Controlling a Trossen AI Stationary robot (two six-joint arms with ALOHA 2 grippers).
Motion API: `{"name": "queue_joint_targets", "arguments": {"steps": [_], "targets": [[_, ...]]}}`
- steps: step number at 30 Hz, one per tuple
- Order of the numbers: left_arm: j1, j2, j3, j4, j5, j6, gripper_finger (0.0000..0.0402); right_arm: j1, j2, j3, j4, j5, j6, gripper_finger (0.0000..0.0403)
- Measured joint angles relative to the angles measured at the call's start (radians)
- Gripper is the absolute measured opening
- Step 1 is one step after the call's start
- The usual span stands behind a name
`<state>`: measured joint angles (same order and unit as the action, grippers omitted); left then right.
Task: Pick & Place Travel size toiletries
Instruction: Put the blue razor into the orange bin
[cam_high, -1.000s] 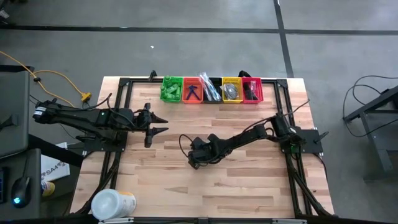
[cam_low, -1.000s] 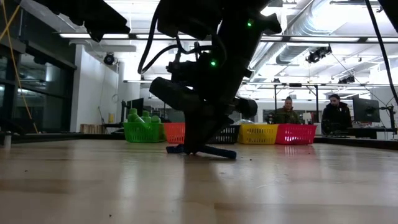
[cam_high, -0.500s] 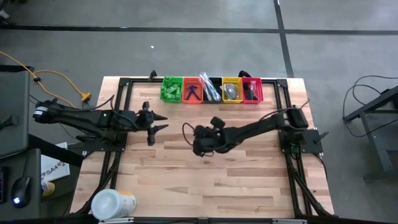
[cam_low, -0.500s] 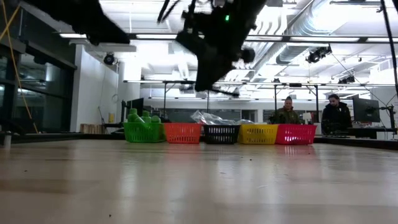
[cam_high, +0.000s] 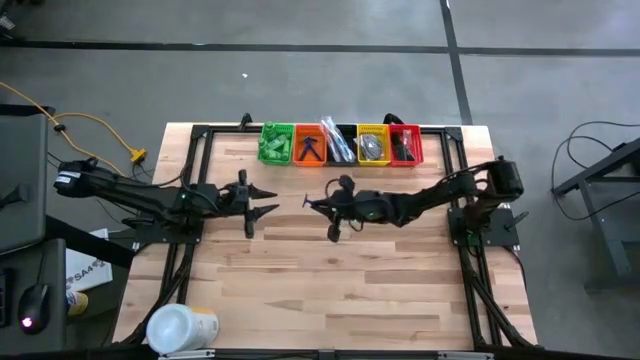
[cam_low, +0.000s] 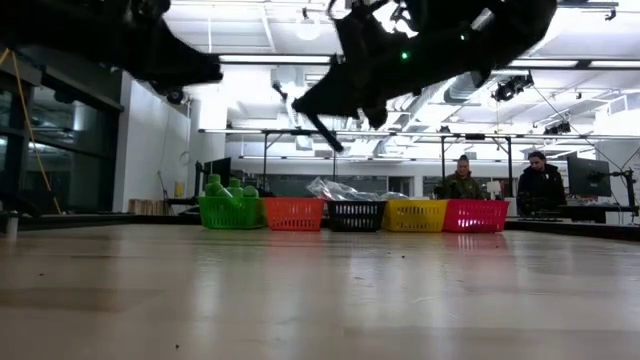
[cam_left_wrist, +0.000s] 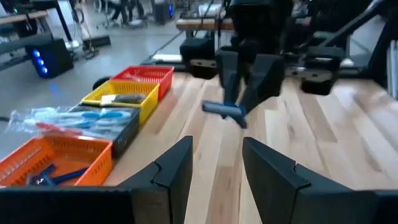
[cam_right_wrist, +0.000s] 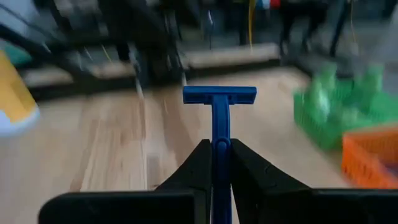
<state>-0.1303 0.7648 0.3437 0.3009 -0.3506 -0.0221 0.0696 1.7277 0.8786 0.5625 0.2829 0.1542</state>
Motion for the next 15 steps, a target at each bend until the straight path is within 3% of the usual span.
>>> {"name": "queue_joint_targets", "arguments": {"steps": [3,8,15], "targets": [[0.000,0.051,-0.003,0.107,0.000,-0.001,0.0141,-0.028,0.000,-0.051,0.201,-0.067,-0.084,0.0026],[0.036,0.159,-0.006,0.251,0.075,-0.002,0.0150,-0.062,-0.002,-0.060,0.351,-0.206,-0.182,0.0026],[0.118,0.339,-0.005,0.514,0.201,-0.009,0.0229,-0.085,-0.002,-0.059,0.507,-0.350,-0.236,0.0026]]}}
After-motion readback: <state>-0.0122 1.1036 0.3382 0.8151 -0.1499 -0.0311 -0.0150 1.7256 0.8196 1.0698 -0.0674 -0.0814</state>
